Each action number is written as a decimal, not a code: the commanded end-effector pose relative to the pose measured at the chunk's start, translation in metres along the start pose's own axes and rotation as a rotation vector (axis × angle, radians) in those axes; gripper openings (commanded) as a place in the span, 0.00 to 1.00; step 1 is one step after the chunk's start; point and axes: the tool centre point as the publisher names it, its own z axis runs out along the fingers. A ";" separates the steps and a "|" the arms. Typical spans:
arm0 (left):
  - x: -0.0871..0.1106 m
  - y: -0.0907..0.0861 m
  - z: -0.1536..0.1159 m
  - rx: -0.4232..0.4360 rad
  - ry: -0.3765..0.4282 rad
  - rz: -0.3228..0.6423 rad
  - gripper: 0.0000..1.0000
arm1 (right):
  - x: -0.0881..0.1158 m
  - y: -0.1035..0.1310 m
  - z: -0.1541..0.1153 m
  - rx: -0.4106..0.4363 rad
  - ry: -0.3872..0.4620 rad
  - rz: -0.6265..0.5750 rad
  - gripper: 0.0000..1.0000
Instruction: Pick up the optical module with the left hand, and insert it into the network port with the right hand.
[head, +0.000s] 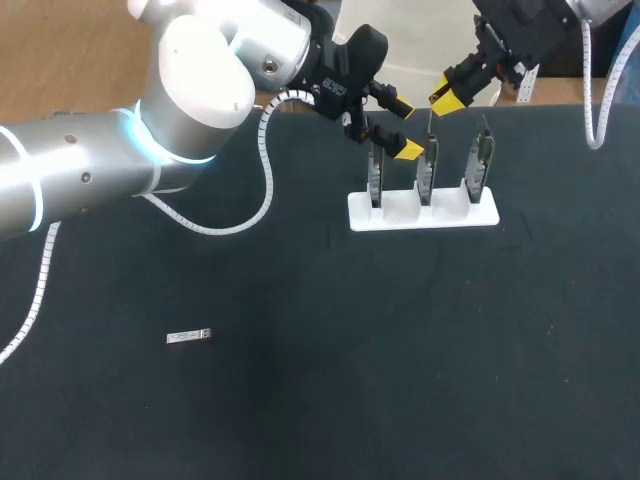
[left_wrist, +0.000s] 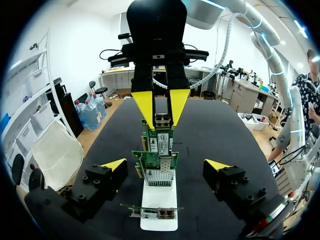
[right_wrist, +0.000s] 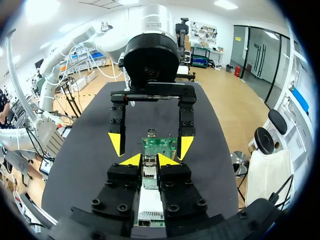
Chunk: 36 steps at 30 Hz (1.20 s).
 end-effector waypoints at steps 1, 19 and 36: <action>0.000 0.001 0.000 0.001 0.001 0.001 1.00 | -0.001 0.001 -0.002 0.000 -0.001 -0.008 0.00; 0.000 0.001 0.000 0.001 0.001 0.001 1.00 | 0.000 -0.006 -0.005 -0.041 0.010 -0.012 0.00; 0.000 0.001 0.000 0.001 0.001 0.001 1.00 | 0.000 0.001 -0.002 -0.034 -0.001 0.001 0.00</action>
